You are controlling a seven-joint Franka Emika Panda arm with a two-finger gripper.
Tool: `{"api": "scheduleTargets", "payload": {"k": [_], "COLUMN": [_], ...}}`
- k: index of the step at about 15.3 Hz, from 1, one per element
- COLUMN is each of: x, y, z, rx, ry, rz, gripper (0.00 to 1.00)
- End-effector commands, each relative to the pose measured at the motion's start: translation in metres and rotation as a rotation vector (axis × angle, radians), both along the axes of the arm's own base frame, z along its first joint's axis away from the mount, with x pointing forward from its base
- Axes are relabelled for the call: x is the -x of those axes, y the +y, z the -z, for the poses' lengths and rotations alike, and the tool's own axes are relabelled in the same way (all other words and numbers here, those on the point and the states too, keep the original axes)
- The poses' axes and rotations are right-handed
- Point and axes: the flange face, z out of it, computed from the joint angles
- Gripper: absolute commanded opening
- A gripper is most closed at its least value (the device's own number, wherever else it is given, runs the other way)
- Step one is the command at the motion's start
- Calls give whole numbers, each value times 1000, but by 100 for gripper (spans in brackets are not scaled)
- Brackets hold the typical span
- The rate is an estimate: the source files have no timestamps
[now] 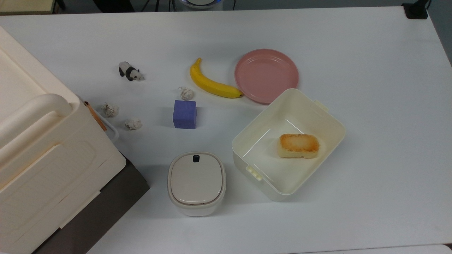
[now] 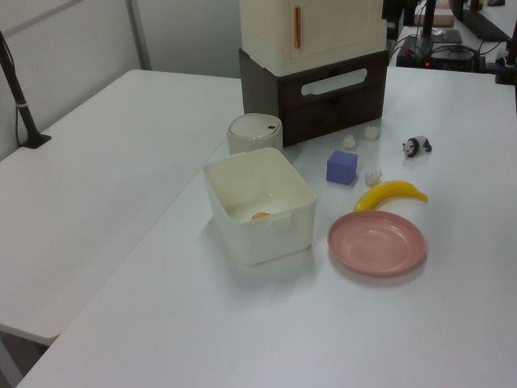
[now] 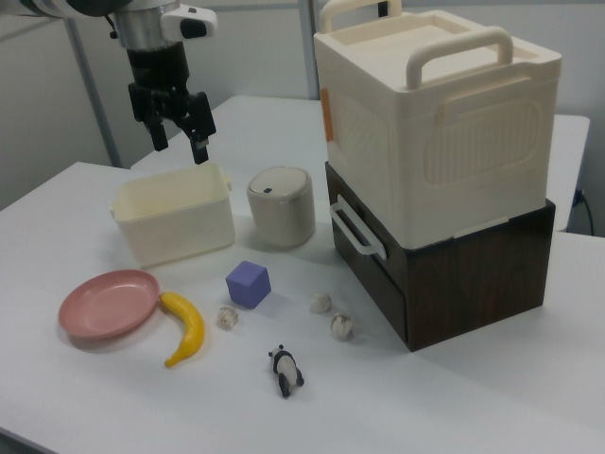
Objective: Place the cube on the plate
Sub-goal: 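Move the open gripper over the purple cube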
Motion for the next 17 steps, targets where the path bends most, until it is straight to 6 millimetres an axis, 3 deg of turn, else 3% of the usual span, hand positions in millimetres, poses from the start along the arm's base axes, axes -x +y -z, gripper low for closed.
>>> {"api": "scheduleTargets", "payload": {"k": [1, 7, 17], "x": [2, -2, -24], "y": [6, 7, 7], "z": [1, 14, 114], "rx": [-13, -16, -14], "ry": [-20, -16, -36], "rz": [-19, -27, -26], "gripper": [100, 100, 100]}}
